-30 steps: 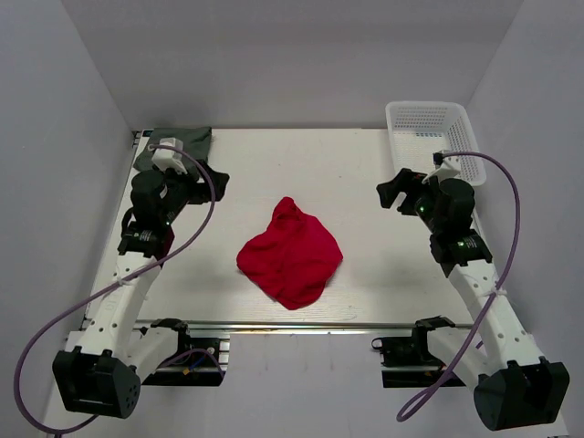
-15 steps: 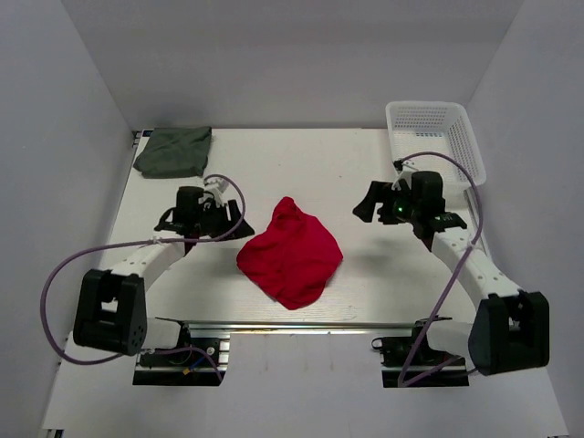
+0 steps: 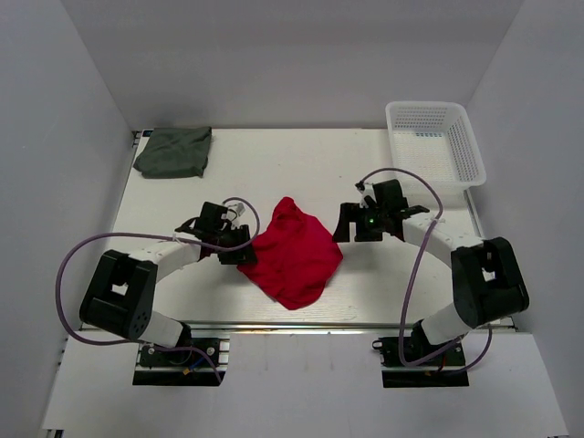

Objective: Fold and stack the t-shirts
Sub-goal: Flatten out the tshirt

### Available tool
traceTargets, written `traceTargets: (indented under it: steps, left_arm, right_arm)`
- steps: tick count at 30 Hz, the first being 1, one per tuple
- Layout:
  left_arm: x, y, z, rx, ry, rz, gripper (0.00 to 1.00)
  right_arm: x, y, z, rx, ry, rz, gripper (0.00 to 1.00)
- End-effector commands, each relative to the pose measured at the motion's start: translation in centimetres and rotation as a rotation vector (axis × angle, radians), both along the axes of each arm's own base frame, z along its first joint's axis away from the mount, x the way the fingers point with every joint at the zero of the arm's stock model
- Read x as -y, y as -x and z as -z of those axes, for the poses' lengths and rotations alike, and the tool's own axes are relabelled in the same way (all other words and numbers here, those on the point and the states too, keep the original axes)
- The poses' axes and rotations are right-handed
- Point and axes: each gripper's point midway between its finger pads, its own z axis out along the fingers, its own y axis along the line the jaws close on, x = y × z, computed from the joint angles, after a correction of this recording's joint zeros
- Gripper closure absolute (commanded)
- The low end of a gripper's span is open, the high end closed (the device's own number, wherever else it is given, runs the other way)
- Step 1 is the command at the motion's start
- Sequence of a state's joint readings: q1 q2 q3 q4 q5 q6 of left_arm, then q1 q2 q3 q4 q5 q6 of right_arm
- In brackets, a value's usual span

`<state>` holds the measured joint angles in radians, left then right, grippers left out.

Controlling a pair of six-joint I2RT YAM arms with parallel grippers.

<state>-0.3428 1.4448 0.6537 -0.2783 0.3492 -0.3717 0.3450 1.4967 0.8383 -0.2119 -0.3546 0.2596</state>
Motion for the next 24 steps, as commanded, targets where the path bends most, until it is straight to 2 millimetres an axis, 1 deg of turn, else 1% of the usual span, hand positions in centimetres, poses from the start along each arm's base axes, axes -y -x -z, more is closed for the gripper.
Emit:
traceTargets:
  steps: [1, 2, 3, 4, 5, 6, 7, 8, 9, 11, 12, 13, 14, 16, 17, 18, 20, 21, 22, 23, 24]
  left_arm:
    - [-1.2, 0.0, 0.7, -0.015, -0.094, -0.046, 0.45]
    - [-1.4, 0.6, 1.3, -0.038, -0.118, -0.042, 0.45]
    - [-1.5, 0.5, 1.3, -0.035, -0.127, -0.047, 0.45]
    - [-1.8, 0.5, 1.7, -0.044, -0.142, -0.053, 0.45]
    - [-1.6, 0.8, 2.1, -0.056, -0.148, -0.041, 0.46]
    - [-1.6, 0.9, 2.3, -0.064, -0.151, -0.041, 0.48]
    - [-1.4, 1.0, 2.3, -0.069, -0.140, -0.034, 0.52]
    - [-1.0, 1.5, 2.6, -0.086, -0.138, -0.016, 0.56]
    - [-0.3, 1.3, 2.5, -0.084, -0.102, 0.001, 0.67]
    - [0.6, 1.5, 2.3, -0.074, -0.063, 0.027, 0.78]
    - [1.1, 1.5, 2.3, -0.067, -0.030, 0.043, 0.94]
    - [1.7, 1.5, 1.7, -0.049, -0.010, 0.060, 1.00]
    - [2.1, 1.6, 1.3, -0.039, 0.017, 0.073, 1.00]
    - [2.5, 1.0, 0.4, 0.003, 0.043, 0.079, 1.00]
    - [2.9, 0.7, -0.8, 0.043, 0.071, 0.088, 1.00]
    - [3.1, 0.3, -1.6, 0.075, 0.084, 0.089, 1.00]
    - [3.8, -0.1, -3.3, 0.137, 0.118, 0.106, 1.00]
    - [3.9, -0.4, -4.8, 0.184, 0.136, 0.107, 1.00]
    - [4.0, -1.0, -6.1, 0.229, 0.143, 0.101, 1.00]
    - [4.1, -1.4, -7.4, 0.265, 0.157, 0.102, 1.00]
    - [4.1, -1.8, -9.4, 0.328, 0.171, 0.094, 1.00]
  right_arm:
    - [-1.1, 0.1, 0.1, -0.019, 0.000, -0.019, 0.10]
    - [-1.1, 0.4, 0.6, -0.034, 0.003, -0.020, 0.12]
    - [-1.4, 0.8, 1.3, -0.059, 0.007, -0.025, 0.12]
    - [-1.6, 1.0, 1.4, -0.064, 0.003, -0.033, 0.12]
    - [-2.1, 1.4, 1.4, -0.077, -0.020, -0.053, 0.16]
    - [-2.3, 1.6, 2.0, -0.100, -0.018, -0.058, 0.20]
    - [-2.6, 1.8, 2.1, -0.103, -0.022, -0.068, 0.24]
    - [-3.0, 2.1, 2.2, -0.113, -0.040, -0.083, 0.34]
    - [-3.1, 2.3, 2.4, -0.123, -0.044, -0.087, 0.38]
    - [-3.5, 2.8, 2.5, -0.132, -0.058, -0.107, 0.48]
    - [-3.8, 2.9, 2.5, -0.131, -0.068, -0.117, 0.57]
    - [-3.9, 3.0, 2.5, -0.131, -0.069, -0.124, 0.66]
    - [-4.1, 3.1, 2.3, -0.127, -0.073, -0.131, 0.71]
    - [-4.4, 3.0, 2.0, -0.119, -0.080, -0.138, 0.92]
    - [-4.6, 3.0, 1.9, -0.114, -0.082, -0.144, 1.00]
    - [-4.8, 3.0, 1.7, -0.108, -0.093, -0.150, 1.00]
    - [-5.1, 2.6, 0.6, -0.074, -0.115, -0.147, 1.00]
    - [-5.4, 2.1, -0.4, -0.039, -0.129, -0.149, 1.00]
    - [-5.5, 1.4, -1.6, 0.002, -0.135, -0.146, 1.00]
    - [-5.4, 0.3, -3.0, 0.057, -0.126, -0.119, 1.00]
    - [-5.2, -0.2, -3.6, 0.079, -0.120, -0.097, 1.00]
